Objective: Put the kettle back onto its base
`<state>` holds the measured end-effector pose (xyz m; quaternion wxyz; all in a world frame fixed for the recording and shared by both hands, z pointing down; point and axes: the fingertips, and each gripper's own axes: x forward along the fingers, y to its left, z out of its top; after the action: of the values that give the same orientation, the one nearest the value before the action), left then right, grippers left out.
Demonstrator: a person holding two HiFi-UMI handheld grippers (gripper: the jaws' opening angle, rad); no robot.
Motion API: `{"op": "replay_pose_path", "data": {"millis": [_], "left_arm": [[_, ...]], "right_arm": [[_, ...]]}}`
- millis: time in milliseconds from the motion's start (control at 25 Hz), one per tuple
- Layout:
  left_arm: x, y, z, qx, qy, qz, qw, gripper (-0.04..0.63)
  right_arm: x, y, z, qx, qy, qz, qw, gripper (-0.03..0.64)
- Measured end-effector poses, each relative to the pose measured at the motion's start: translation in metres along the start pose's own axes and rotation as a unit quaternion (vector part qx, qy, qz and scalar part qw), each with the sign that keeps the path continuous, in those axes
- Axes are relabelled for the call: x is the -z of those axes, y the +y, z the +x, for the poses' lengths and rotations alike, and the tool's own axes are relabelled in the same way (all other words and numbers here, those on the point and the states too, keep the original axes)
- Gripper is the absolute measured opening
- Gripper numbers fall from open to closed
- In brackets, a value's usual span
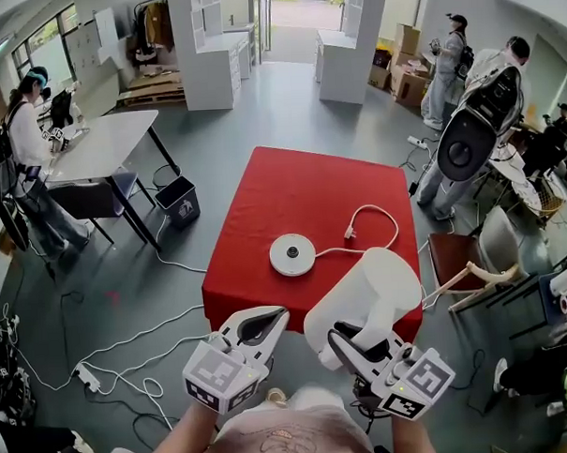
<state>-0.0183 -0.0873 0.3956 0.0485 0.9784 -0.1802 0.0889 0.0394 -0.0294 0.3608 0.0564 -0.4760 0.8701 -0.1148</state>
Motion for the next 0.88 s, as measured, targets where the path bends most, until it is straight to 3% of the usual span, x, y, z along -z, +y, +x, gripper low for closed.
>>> {"op": "replay_pose_path", "data": {"millis": [880], "left_arm": [[-0.014,0.048,0.072,-0.023,0.007,-0.005,0.9997,-0.008]], "right_arm": [[-0.011,-0.085,0.035,-0.05,0.037,0.001,0.998,0.083]]}}
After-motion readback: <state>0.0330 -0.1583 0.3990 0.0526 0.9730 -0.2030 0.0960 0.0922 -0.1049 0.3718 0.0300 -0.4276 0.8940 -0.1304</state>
